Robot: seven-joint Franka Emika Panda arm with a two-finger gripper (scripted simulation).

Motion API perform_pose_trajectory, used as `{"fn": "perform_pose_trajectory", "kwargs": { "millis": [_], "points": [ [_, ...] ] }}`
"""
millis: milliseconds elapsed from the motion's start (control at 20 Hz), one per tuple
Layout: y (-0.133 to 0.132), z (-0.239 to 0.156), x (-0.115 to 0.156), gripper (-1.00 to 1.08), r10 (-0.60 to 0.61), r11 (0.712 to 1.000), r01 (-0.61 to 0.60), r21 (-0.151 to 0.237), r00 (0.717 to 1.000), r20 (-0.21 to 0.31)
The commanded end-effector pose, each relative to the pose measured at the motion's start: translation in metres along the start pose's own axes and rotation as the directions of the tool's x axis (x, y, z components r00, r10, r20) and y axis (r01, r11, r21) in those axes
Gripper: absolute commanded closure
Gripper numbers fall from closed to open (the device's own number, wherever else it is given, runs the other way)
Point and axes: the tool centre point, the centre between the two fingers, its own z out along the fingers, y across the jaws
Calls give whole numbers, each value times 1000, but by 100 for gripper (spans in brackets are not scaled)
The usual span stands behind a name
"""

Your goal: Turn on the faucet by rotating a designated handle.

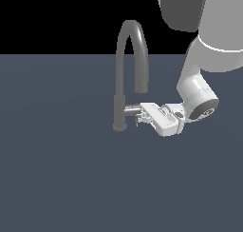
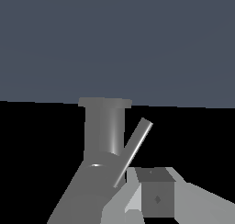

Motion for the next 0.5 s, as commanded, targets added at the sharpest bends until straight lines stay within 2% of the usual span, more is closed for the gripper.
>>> {"fn": "perform_pose_trajectory", "kwargs": {
  "millis": [0, 450],
  "points": [
    [-6, 5, 19, 108, 15, 1000, -14, 11, 1000, -9],
    [-13, 5, 40, 108, 34, 999, -34, 18, 999, -10]
  ]
}}
